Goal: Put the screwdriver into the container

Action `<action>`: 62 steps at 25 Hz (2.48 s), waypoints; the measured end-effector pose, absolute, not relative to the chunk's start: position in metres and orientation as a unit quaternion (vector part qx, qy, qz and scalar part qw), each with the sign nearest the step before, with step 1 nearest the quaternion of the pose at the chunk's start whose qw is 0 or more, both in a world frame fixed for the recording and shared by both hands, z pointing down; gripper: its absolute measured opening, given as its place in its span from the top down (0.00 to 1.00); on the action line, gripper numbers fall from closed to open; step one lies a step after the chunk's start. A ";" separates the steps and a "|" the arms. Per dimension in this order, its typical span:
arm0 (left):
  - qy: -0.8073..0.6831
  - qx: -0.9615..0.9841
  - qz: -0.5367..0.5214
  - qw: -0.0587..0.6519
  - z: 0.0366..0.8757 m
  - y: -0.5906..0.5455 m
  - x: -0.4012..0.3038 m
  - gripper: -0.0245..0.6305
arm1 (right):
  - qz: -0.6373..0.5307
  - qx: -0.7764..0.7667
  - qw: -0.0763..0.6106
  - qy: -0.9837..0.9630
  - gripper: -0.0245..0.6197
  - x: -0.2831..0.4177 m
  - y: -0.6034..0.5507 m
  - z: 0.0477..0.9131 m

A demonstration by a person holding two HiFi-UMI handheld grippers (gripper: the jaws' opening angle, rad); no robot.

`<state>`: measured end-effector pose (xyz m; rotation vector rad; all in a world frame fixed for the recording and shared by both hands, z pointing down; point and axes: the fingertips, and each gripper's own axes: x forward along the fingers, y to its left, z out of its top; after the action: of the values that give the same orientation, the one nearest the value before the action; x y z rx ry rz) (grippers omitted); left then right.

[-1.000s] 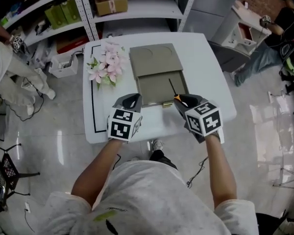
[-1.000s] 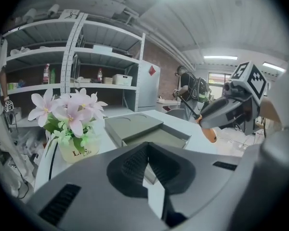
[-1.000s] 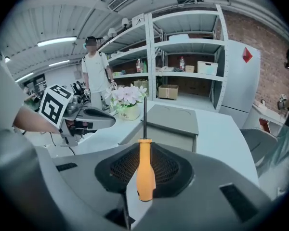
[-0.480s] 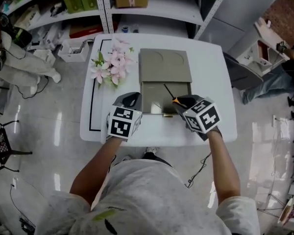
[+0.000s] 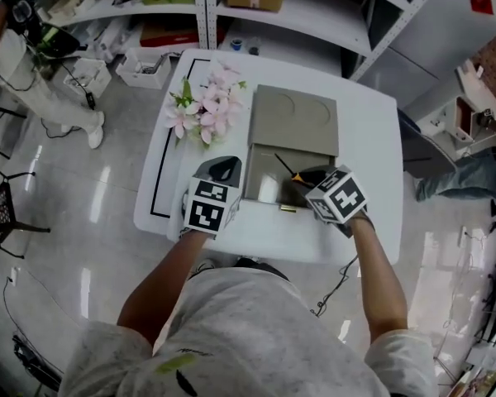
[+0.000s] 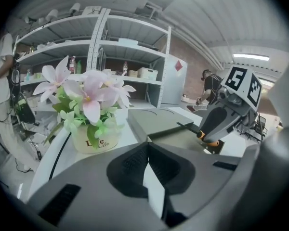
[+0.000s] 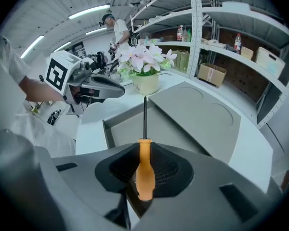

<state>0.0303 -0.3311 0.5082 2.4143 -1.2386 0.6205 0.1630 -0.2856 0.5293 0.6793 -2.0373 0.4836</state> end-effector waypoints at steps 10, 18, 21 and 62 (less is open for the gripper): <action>-0.456 0.843 0.217 0.187 0.512 -0.336 0.025 0.96 | 0.200 0.236 0.504 -0.806 0.85 0.168 -0.291 0.557; -0.467 0.835 0.221 0.188 0.513 -0.335 0.017 0.96 | 0.216 0.225 0.521 -0.795 0.84 0.169 -0.293 0.570; -0.471 0.832 0.223 0.187 0.514 -0.335 0.013 0.96 | 0.220 0.227 0.517 -0.795 0.84 0.168 -0.294 0.573; -0.367 0.900 0.204 0.118 0.449 -0.295 0.037 0.96 | 0.231 0.562 0.203 -0.767 0.96 0.212 -0.225 0.442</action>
<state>0.0373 -0.2948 0.4487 2.6321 -1.0724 0.5967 0.2118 -0.2253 0.4420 1.5691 -2.1414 0.6455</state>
